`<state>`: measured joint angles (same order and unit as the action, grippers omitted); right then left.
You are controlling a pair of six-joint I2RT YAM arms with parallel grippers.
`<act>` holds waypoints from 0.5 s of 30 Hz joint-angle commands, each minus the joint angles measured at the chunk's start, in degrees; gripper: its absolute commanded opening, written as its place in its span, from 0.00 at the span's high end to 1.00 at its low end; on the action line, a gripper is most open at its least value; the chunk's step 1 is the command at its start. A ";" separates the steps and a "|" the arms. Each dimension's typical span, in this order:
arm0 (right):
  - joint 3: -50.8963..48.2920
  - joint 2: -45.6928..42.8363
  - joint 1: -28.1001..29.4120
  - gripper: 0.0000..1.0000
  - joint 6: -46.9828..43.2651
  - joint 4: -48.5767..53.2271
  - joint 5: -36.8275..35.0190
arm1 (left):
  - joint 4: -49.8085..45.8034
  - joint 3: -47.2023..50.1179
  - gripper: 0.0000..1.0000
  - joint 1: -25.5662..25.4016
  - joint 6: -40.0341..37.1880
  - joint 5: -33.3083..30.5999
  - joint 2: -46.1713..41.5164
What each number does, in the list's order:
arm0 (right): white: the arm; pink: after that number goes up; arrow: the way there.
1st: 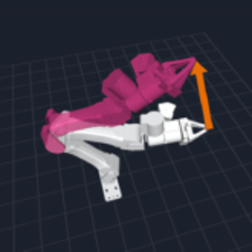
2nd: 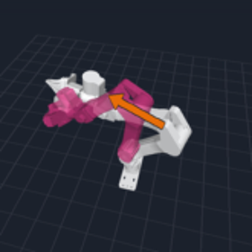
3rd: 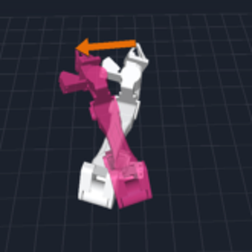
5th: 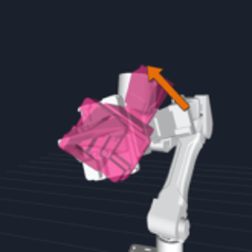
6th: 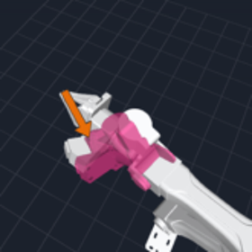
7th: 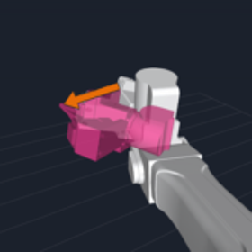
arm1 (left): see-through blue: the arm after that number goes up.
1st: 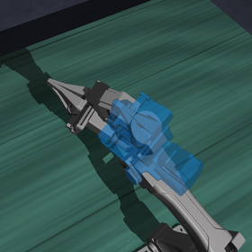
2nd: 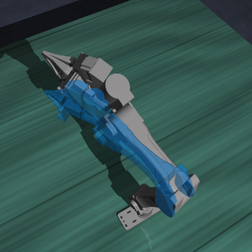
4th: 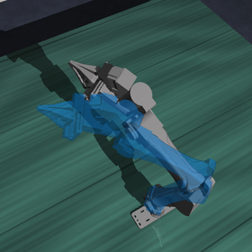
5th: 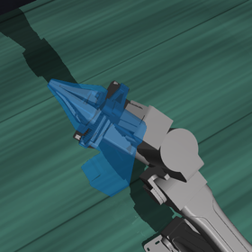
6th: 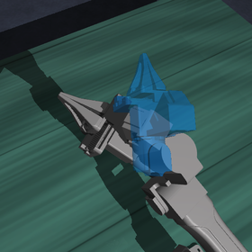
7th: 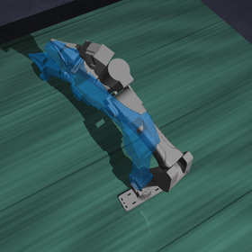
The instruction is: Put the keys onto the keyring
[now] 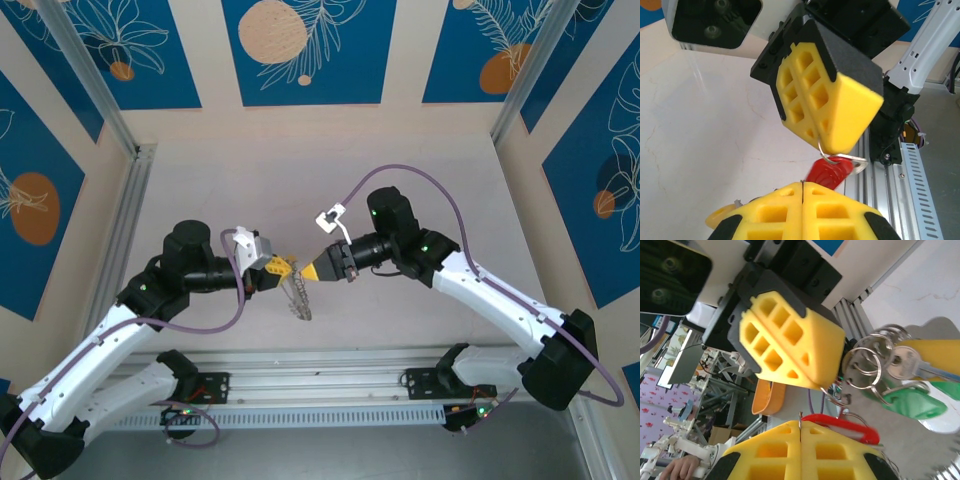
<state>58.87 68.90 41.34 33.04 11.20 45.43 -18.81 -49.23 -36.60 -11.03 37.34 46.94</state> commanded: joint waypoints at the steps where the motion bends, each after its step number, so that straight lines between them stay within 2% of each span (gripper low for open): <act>1: 2.81 0.59 0.08 1.00 0.01 0.65 2.33 | 3.12 -2.92 1.00 0.19 -0.30 -0.33 -0.04; 6: 4.47 1.64 -2.43 1.00 1.50 -0.81 6.52 | 0.27 -7.30 1.00 -0.04 -2.89 -1.91 1.97; 10: 7.82 4.44 -4.19 1.00 -3.91 7.29 11.64 | -4.99 -13.97 1.00 -0.79 -7.43 -3.58 4.65; 15: 11.38 4.38 -5.13 1.00 -5.62 7.35 16.03 | -6.28 -16.98 1.00 -0.77 -9.60 -2.29 7.07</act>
<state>67.20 73.10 36.75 29.93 15.44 56.16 -24.64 -63.66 -36.95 -17.43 34.02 53.69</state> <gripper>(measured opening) 0.048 0.062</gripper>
